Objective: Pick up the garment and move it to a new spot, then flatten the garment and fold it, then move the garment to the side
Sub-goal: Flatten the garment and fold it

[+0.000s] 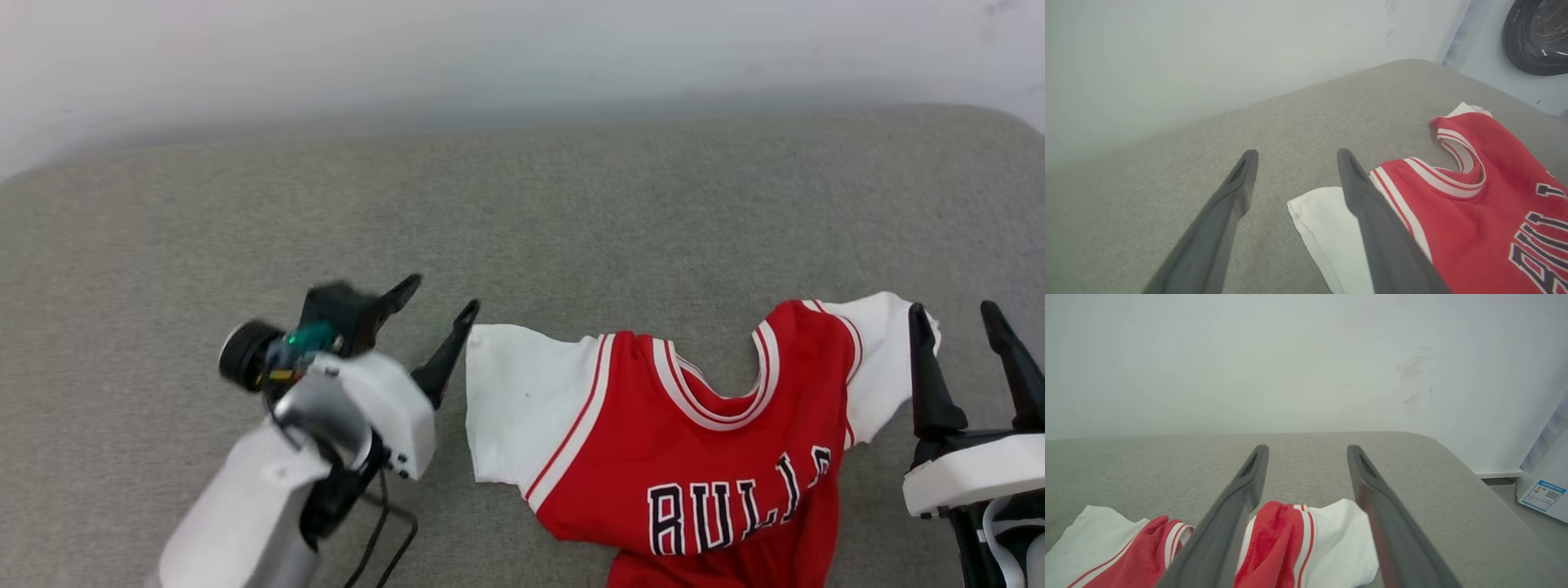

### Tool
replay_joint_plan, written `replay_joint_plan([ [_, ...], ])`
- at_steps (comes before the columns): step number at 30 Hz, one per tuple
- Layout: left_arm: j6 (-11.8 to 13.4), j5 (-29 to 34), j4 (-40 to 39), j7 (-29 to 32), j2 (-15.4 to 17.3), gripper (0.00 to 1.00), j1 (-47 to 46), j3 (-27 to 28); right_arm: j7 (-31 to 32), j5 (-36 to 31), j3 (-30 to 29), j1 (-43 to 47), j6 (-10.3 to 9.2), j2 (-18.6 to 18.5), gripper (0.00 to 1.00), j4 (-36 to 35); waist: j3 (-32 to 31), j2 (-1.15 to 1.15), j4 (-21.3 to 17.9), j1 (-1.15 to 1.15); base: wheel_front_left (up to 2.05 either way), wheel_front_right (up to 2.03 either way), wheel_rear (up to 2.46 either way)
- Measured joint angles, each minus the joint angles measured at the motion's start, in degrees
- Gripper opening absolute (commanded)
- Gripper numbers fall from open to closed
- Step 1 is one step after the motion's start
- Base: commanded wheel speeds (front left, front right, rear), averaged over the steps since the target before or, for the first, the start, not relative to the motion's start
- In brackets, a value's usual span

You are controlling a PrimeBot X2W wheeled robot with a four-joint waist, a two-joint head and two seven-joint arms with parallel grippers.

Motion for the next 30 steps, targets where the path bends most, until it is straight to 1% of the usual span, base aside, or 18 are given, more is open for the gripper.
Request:
replay_joint_plan([
  [5, 0.0, -8.8, 0.0, 16.6, 3.6, 1.0, -9.5, -5.4, -0.6, -0.4, -0.3, -1.3, 0.0, 1.0, 1.0, -0.7, 2.9, 0.0, -1.7, 0.0, 0.0, 0.0, 0.0],
  [7, 0.0, -14.8, 1.1, 23.4, 3.7, 1.0, -12.1, -5.7, -1.0, -0.4, -0.1, -2.0, 0.0, 1.5, 1.0, -0.7, 4.0, 0.0, -2.5, 0.0, 0.0, 0.0, 0.0],
  [8, 0.0, -16.4, 1.5, 26.6, 4.2, 1.0, -13.2, -6.6, -1.1, -0.2, -0.1, -2.3, 0.0, 1.7, 1.0, -0.7, 4.5, 0.0, -2.9, 0.0, 0.0, 0.0, 0.0],
  [10, 0.0, -18.0, 2.8, 30.9, 5.7, 1.0, -15.6, -7.6, -1.1, 2.0, -0.1, -2.7, 0.0, 2.3, 1.0, -0.3, 5.6, 0.0, -3.7, 0.0, 0.0, 0.0, 0.0],
  [13, 0.0, -19.3, 5.1, 35.3, 7.8, 1.0, -18.5, -8.6, -1.6, 2.5, 0.5, -3.5, 0.0, 2.9, 1.0, -0.1, 7.2, 0.0, -4.7, 0.0, 0.0, 0.0, 0.0],
  [15, 0.0, -19.5, 6.2, 37.5, 8.4, 1.0, -19.4, -9.9, -1.9, 2.7, 0.7, -4.0, 0.0, 3.0, 1.0, -0.1, 8.3, 0.0, -5.3, 0.0, 0.0, 0.0, 0.0],
  [18, 0.0, -19.8, 7.7, 39.1, 8.8, 1.0, -20.8, -11.0, -2.6, 2.7, 0.7, -4.1, 0.0, 3.2, 1.0, 0.3, 9.8, 0.0, -6.1, 0.0, 0.0, 0.0, 0.0],
  [23, 0.0, -19.0, 10.2, 39.7, 9.5, 1.0, -21.5, -13.3, -3.5, 2.6, 1.1, -5.0, 0.0, 3.4, 1.0, 1.2, 11.8, 0.0, -7.2, 0.0, 0.0, 0.0, 0.0],
  [24, 0.0, -19.0, 11.0, 39.3, 9.8, 1.0, -21.9, -14.6, -3.9, 2.6, 1.4, -5.3, 0.0, 3.5, 1.0, 1.6, 12.5, 0.0, -7.6, 0.0, 0.0, 0.0, 0.0],
  [27, 0.0, -18.6, 11.9, 38.6, 9.8, 1.0, -22.3, -15.7, -4.2, 2.6, 1.4, -5.4, 0.0, 3.6, 1.0, 2.0, 12.8, 0.0, -7.8, 0.0, 0.0, 0.0, 0.0],
  [28, 0.0, -18.4, 12.1, 38.3, 9.8, 0.45, -22.5, -16.2, -4.3, 2.6, 1.3, -5.5, 0.0, 3.6, 1.0, 2.1, 12.8, 0.0, -7.8, 0.0, 0.0, 0.0, 0.0],
  [29, 0.0, -18.4, 12.3, 38.0, 9.7, 0.07, -22.5, -16.5, -4.3, 2.6, 1.3, -5.6, 0.0, 3.6, 1.0, 2.2, 12.8, 0.0, -7.7, 0.0, 0.0, 0.0, 0.0],
  [30, 0.0, -18.4, 12.6, 37.6, 9.7, 0.0, -22.5, -16.8, -4.3, 2.4, 1.3, -5.7, 0.0, 3.6, 1.0, 2.3, 12.7, 0.0, -7.6, 0.0, 0.0, 0.0, 0.0],
])
